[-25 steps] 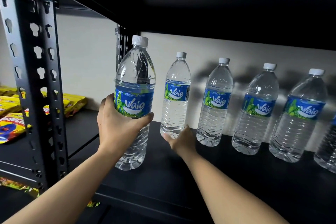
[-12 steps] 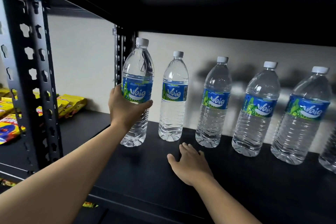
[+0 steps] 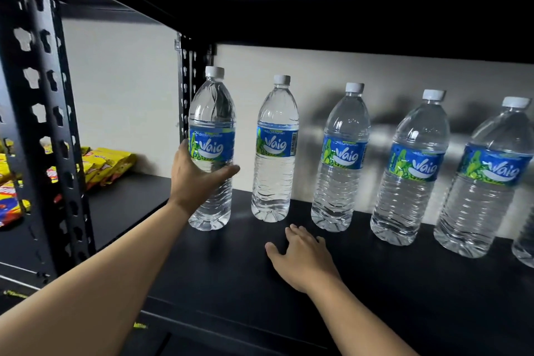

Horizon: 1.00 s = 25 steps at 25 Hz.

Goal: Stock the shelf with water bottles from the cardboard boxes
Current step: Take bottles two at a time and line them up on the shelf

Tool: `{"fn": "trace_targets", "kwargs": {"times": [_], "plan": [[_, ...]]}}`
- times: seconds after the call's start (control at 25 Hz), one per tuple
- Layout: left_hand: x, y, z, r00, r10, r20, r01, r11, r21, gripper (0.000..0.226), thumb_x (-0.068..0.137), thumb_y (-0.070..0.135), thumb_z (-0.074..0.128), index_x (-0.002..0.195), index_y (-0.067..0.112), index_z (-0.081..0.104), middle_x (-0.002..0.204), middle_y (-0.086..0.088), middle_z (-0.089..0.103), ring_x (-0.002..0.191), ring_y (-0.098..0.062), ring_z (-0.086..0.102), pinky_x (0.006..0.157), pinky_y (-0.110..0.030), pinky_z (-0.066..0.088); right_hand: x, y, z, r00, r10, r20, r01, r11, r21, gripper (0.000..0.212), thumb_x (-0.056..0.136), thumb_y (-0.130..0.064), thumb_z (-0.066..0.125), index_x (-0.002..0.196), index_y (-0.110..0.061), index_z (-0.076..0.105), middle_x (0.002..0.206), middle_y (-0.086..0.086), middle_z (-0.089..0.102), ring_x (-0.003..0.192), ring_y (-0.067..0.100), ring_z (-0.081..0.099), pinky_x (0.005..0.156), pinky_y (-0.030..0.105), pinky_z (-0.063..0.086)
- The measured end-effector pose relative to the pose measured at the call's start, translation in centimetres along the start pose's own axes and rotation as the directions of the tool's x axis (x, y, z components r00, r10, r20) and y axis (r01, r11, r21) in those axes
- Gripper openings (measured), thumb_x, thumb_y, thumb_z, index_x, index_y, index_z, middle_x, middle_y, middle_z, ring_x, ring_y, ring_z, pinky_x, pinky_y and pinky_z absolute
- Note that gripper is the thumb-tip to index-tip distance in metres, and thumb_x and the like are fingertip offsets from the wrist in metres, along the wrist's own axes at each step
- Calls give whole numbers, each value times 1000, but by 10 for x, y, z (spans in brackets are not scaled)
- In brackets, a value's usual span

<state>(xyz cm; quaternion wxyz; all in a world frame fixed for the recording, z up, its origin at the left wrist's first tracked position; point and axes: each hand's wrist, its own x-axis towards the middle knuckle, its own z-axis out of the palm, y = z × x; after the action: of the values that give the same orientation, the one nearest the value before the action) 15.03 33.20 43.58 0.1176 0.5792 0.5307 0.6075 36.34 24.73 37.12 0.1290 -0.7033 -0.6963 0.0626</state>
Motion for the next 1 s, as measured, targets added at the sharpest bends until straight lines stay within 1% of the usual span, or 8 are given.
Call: {"fn": "trace_targets", "kwargs": {"times": [0.08,0.12,0.24,0.36,0.52,0.68,0.8,1.0], "plan": [[-16,-11,2,996,-66,57,62,996,66,117,51,32,98,146,7,33,138,-12,47,132,-28,42,113,-42,36,-2,-1,-2,1000,-4,-17,4,1000,-1,74,98,-58,35,154,-10,31,164,1,21,152,14,12,123,41,8],[-27,-17,4,990,-124,67,117,988,105,117,53,26,98,146,3,30,139,-15,43,133,-29,38,115,-39,33,-3,-2,-3,1000,-1,-28,1,1000,-3,73,98,-58,36,153,-10,33,163,1,23,152,15,14,123,41,9],[-47,-34,8,969,-241,43,230,956,183,101,58,32,95,137,2,41,133,-15,48,129,-28,41,109,-36,35,-6,-4,-4,996,48,-80,-52,997,-51,71,95,-61,36,147,-13,43,160,5,30,148,21,22,122,42,13],[-39,-41,14,970,-237,56,224,958,178,89,61,37,94,131,6,49,126,-13,58,124,-30,51,103,-38,40,-4,-5,-2,991,91,-97,-100,991,-94,73,93,-63,34,146,-13,45,155,6,37,145,26,27,119,44,18],[-26,-43,29,966,-253,56,243,959,145,77,65,38,91,127,11,53,124,-9,65,122,-29,56,101,-36,43,-4,-5,-3,993,81,-83,-89,991,-96,73,94,-62,34,147,-12,43,155,7,37,144,28,27,116,44,21],[-15,-50,41,940,-333,71,324,939,119,77,70,40,87,129,9,48,128,-11,62,126,-31,53,103,-39,44,-2,-4,-1,993,81,-90,-89,992,-92,72,94,-62,36,145,-13,44,155,6,38,144,27,27,116,44,21],[-15,-51,45,946,-314,75,303,944,134,80,75,38,85,133,4,42,132,-16,58,130,-35,49,105,-41,42,1,-3,0,993,79,-88,-87,992,-91,71,93,-62,37,143,-13,47,153,6,40,143,27,29,115,44,22],[-17,-49,47,943,-320,92,300,937,179,75,79,37,82,126,-5,40,132,-25,54,129,-41,45,101,-41,39,1,-2,1,992,71,-101,-79,994,-80,70,92,-63,36,140,-13,50,151,6,42,142,26,30,115,44,24]]}}
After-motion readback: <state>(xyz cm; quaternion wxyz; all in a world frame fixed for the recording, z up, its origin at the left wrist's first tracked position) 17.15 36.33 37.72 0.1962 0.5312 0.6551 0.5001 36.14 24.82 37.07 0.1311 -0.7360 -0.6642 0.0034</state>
